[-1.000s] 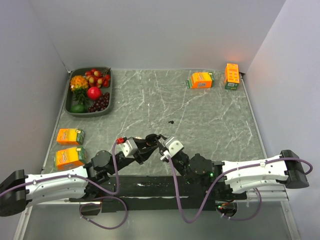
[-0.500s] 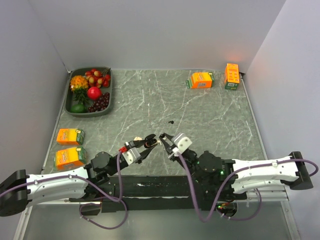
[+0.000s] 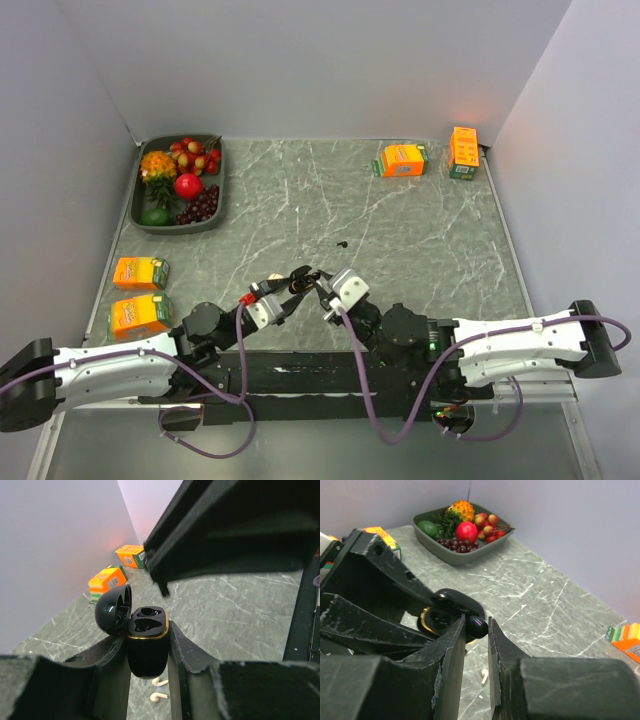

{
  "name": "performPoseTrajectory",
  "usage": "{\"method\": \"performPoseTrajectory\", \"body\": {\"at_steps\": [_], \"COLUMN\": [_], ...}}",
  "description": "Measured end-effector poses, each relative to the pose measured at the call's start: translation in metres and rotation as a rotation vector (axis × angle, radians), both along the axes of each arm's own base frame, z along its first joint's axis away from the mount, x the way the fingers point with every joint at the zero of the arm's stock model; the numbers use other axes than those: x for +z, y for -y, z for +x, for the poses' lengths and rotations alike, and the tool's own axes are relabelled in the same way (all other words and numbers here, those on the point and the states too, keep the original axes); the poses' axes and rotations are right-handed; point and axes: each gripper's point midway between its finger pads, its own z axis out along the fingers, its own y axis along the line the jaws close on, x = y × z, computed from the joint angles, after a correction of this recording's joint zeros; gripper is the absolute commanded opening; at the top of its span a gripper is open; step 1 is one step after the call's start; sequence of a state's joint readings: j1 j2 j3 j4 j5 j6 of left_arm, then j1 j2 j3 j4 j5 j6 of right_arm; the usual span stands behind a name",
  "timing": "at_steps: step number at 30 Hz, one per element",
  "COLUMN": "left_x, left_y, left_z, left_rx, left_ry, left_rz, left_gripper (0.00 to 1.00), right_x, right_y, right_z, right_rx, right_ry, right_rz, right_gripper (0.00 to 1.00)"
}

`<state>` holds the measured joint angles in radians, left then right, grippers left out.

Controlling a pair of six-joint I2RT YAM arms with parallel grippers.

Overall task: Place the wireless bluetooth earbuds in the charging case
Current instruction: Place the earbud in the charging case.

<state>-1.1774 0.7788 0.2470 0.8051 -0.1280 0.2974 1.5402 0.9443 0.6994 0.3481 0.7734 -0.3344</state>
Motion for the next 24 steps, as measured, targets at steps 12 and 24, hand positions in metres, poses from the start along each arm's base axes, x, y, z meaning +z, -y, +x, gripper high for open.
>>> {"method": "performPoseTrajectory", "body": {"at_steps": [12,24], "left_x": [0.003,0.005], "left_y": [0.005,0.003], "left_z": [-0.001,-0.002], "left_rx": [-0.018,-0.018], "left_ry": [-0.02,-0.023], "left_rz": [-0.011,-0.022], "left_gripper": [0.01,0.01], "right_x": [0.0,-0.009], "right_y": [-0.011,-0.008], "right_z": [0.004,0.013], "right_rx": [-0.023,-0.081], "right_ry": [0.02,0.034], "right_rz": [0.022,-0.006], "right_gripper": [0.0,0.0]}}
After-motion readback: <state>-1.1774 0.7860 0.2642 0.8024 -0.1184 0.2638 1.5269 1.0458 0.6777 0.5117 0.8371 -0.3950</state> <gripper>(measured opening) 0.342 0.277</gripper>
